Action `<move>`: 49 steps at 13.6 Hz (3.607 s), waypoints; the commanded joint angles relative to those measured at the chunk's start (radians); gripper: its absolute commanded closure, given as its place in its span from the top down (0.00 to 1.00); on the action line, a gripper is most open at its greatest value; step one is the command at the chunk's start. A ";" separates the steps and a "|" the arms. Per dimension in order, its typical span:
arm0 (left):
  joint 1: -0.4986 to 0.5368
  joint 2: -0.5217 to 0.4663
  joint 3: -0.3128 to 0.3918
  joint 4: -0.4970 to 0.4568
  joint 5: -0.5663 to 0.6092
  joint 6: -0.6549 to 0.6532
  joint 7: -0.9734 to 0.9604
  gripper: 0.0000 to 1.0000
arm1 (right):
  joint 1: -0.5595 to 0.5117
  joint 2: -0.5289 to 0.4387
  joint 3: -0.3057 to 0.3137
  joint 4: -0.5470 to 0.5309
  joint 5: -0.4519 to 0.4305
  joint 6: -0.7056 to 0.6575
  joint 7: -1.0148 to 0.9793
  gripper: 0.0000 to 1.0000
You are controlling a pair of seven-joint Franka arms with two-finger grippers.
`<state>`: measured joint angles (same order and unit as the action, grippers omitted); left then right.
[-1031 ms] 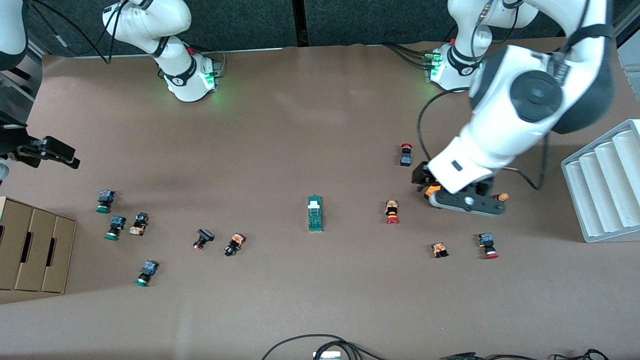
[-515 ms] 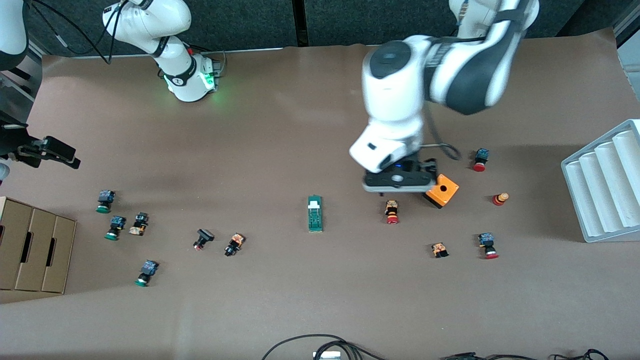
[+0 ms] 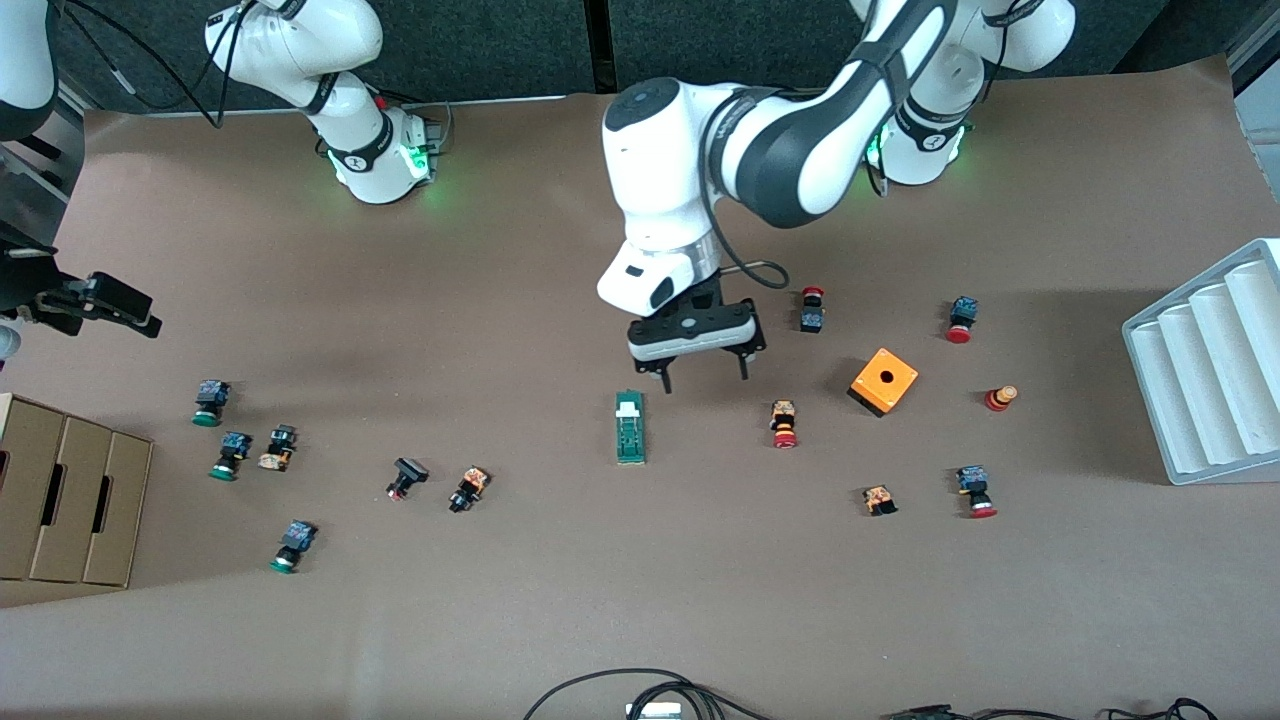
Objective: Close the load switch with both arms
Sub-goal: 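Move the left gripper over the green load switch and lower it, then hold the left gripper above the switch while the right gripper reaches its base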
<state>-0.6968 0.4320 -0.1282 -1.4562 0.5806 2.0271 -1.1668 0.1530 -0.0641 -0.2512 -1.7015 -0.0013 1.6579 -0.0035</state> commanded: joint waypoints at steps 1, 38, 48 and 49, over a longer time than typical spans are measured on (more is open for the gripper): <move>-0.036 0.046 0.013 0.002 0.120 0.085 -0.210 1.00 | 0.005 0.007 -0.002 0.019 -0.022 0.003 0.008 0.99; -0.359 0.284 0.065 -0.291 1.079 0.039 -1.321 1.00 | 0.238 0.323 -0.046 0.178 0.258 0.026 0.510 0.98; -0.359 0.425 0.090 -0.216 1.194 0.038 -1.427 1.00 | 0.462 0.492 -0.045 0.296 0.476 0.288 1.207 0.98; -0.360 0.442 0.104 -0.202 1.205 0.038 -1.427 1.00 | 0.483 0.507 -0.045 0.298 0.490 0.334 1.262 0.98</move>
<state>-1.0420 0.8243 -0.0487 -1.7136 1.7543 2.0744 -2.5737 0.6045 0.3768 -0.2845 -1.4679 0.4421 1.9425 1.1582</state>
